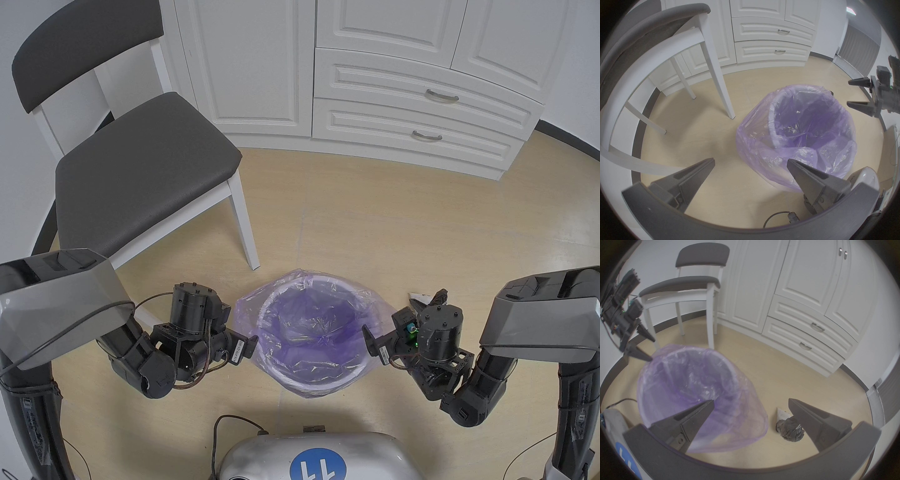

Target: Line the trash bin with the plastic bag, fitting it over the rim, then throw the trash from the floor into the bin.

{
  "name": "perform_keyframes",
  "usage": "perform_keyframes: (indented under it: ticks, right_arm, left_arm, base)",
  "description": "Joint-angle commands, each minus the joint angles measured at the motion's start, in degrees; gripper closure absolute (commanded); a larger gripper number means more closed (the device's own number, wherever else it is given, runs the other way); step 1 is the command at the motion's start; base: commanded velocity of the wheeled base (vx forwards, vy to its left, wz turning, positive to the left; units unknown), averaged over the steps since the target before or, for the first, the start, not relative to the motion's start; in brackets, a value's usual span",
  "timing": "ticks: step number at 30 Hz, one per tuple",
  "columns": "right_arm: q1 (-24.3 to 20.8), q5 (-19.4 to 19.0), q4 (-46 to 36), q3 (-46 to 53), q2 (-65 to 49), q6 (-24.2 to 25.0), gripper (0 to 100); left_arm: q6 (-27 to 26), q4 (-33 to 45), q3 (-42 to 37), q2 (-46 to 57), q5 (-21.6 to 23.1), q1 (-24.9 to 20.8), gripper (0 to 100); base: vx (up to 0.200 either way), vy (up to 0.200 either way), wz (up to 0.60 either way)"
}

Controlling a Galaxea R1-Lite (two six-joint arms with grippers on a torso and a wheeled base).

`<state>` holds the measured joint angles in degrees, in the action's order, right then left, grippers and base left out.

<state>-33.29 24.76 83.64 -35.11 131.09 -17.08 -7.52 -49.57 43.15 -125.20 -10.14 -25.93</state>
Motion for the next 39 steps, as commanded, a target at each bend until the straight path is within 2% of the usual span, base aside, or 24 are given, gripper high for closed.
perform_keyframes:
  ticks: [1, 11, 21, 26, 32, 39]
  right_arm:
    - [-0.5, -1.1, -1.3, 2.9, -1.8, -0.1, 0]
    - [-1.0, -1.3, -1.2, 4.5, -1.9, -0.2, 0]
    - [-1.1, -1.5, -1.1, 5.5, -2.3, -0.4, 0]
    - [-0.9, -1.6, -1.2, 7.3, -3.2, -2.4, 0]
    - [-0.3, -1.9, -1.4, 8.9, -3.2, -4.3, 0]
    - [1.1, -4.0, -2.8, 9.1, -0.5, -6.2, 0]
  left_arm:
    - [0.1, -0.5, 0.8, -3.2, 0.3, 0.2, 0]
    - [0.4, -0.4, 3.5, -9.0, 0.3, 0.4, 0]
    - [4.5, -0.4, 9.3, -15.3, -0.6, 0.4, 0]
    - [5.1, -0.4, 14.2, -19.7, -5.9, 1.0, 0]
    - [5.4, -0.4, 14.7, -20.2, -5.9, 1.5, 0]
    - [6.4, -0.2, 13.0, -16.3, -5.5, 1.6, 0]
  base:
    - [0.000, 0.000, 0.00]
    - [0.000, 0.000, 0.00]
    - [0.000, 0.000, 0.00]
    - [0.000, 0.000, 0.00]
    - [0.000, 0.000, 0.00]
    - [0.000, 0.000, 0.00]
